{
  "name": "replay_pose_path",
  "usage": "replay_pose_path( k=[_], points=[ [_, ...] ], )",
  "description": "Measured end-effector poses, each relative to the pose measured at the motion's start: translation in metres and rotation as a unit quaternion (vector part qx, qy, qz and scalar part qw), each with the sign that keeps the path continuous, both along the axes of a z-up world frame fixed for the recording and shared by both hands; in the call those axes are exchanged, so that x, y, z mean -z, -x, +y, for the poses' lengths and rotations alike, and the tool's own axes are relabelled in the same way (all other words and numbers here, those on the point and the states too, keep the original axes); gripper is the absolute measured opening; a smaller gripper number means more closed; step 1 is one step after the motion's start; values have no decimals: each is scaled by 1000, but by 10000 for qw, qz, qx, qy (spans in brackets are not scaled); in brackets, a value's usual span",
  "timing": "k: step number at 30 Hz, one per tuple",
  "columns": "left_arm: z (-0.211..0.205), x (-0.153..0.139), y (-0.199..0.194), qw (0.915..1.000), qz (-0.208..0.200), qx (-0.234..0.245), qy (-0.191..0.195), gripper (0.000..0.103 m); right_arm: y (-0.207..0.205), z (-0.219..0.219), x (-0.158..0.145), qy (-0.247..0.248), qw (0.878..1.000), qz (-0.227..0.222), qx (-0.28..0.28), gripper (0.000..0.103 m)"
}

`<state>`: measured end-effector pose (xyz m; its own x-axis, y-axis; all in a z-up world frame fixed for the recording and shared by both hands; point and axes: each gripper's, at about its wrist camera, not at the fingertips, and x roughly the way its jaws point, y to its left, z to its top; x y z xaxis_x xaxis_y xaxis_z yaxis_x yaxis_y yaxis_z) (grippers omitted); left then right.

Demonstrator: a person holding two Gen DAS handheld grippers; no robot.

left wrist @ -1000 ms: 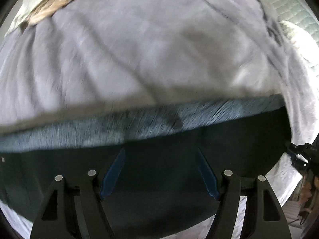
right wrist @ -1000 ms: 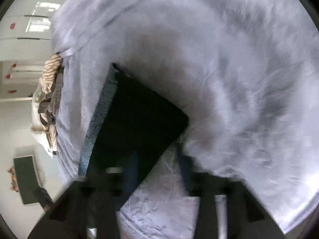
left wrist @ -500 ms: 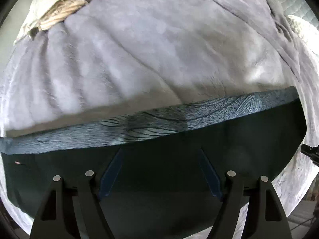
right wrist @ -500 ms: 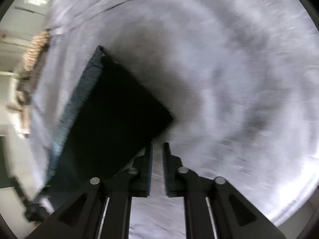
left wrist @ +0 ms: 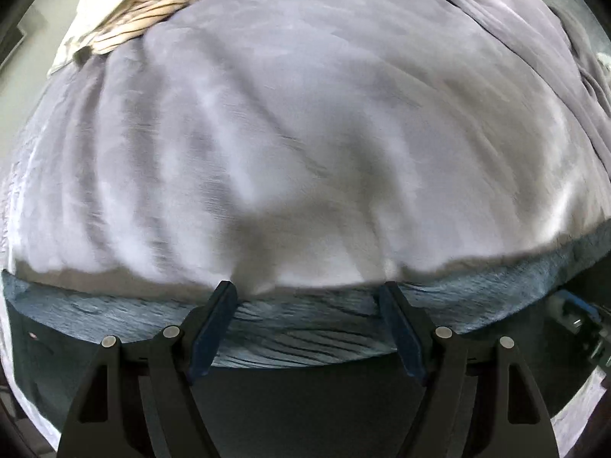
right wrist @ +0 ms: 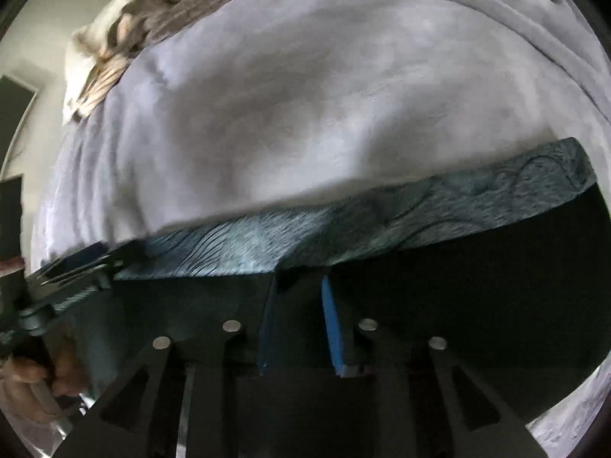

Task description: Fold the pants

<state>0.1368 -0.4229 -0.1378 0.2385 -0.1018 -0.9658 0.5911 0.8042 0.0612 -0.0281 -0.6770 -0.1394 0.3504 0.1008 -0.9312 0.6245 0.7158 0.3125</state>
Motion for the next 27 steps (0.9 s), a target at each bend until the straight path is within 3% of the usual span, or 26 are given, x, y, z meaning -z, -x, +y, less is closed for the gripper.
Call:
replay_pose_path(
  k=[5,11,14,19,23,25,27],
  points=[
    [63,-29,-17,9993,-250,-240,-115,78,37,-28,-14,34,9974,105,707,34],
    [164,-44,-16,9973,-331,-543,-358,78,38,-3,-32,-383,9980,-82,493,40],
    [212,-41,-17,9968,-247,-608,-462,78,4,38,-42,-565,9979,-300,-41,50],
    [276,-33,-44,9948,-345,-743,-605,78,-80,141,-61,-733,9848,-558,-1470,51],
    [329,-29,-62,9935,-373,-969,-475,78,-157,238,-68,-730,9572,-617,-2731,51],
    [357,-21,-70,9935,-252,-1057,-324,86,-200,288,-67,-703,9383,-600,-3331,51],
    [371,-17,-72,9943,-239,-1013,-240,86,-247,334,-61,-739,9194,-559,-3822,51]
  ],
)
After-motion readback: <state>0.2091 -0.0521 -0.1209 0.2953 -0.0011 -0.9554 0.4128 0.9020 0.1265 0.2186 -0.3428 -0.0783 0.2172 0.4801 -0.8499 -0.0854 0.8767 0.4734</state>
